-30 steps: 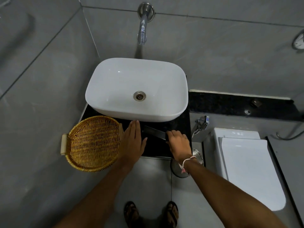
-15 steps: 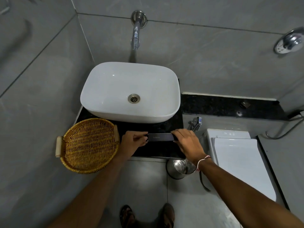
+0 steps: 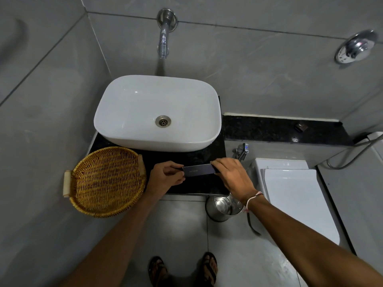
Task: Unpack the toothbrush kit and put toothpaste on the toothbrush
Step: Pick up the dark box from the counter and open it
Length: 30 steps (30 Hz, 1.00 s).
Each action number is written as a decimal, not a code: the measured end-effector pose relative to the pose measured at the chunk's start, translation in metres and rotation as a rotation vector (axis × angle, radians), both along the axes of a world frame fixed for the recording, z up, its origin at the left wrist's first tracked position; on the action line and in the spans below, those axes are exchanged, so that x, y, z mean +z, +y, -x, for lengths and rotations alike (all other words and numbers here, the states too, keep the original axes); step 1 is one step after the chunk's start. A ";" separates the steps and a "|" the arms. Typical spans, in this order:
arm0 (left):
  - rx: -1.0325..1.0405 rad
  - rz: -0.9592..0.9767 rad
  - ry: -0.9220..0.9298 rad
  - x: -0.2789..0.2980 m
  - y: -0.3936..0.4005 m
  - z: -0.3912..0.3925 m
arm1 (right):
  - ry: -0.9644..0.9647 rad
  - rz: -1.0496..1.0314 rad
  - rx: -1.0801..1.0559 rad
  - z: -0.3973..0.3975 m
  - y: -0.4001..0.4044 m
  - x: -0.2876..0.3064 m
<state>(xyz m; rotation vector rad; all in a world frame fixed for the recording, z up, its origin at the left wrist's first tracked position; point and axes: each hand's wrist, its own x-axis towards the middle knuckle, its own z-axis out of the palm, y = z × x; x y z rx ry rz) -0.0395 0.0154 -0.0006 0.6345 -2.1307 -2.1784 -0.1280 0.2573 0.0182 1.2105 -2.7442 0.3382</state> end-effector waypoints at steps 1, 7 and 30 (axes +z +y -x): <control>0.007 0.012 0.004 0.000 0.002 0.001 | 0.003 0.004 0.000 0.000 0.002 -0.001; 0.046 0.010 0.017 -0.001 0.008 0.003 | 0.092 0.025 0.036 0.007 0.006 -0.007; 0.093 -0.777 0.030 0.005 0.010 -0.002 | -1.106 1.332 -0.693 0.012 -0.024 0.028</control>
